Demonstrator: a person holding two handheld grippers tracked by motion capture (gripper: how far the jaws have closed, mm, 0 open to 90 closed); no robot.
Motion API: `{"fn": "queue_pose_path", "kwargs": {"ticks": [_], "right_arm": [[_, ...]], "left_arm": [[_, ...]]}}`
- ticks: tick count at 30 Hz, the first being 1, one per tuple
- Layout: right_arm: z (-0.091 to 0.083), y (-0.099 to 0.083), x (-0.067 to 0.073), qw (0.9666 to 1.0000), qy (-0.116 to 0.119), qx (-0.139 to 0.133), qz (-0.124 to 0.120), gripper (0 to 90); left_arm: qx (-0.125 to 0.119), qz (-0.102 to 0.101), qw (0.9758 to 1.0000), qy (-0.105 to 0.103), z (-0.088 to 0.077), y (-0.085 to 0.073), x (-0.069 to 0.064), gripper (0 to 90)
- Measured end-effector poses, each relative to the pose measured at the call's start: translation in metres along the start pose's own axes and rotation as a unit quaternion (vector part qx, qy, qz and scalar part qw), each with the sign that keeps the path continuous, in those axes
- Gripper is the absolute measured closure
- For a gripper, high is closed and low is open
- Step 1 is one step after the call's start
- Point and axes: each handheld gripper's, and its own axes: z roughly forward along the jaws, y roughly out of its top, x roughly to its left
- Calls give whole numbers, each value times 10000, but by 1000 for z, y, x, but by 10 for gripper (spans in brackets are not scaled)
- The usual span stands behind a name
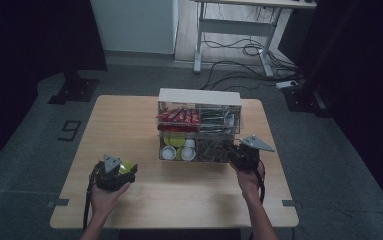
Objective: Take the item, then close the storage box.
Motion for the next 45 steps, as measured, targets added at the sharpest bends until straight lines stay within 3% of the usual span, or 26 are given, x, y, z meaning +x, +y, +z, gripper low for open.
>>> {"fn": "queue_pose_path", "kwargs": {"ticks": [11, 19, 34, 45], "right_arm": [[-3, -4, 0, 10000, 21, -20, 12, 855], [-5, -10, -2, 10000, 30, -31, 62, 862], [-11, -15, -7, 9999, -4, -43, 108, 884], [-8, -25, -10, 9998, 95, -27, 187, 888]], "left_arm": [[54, -36, 10000, -67, -1, -15, -7, 301], [81, 99, 9999, -52, -5, -25, -15, 302], [145, 75, 9998, -129, -5, -32, -21, 301], [189, 72, 9997, -144, -5, -36, -22, 302]]}}
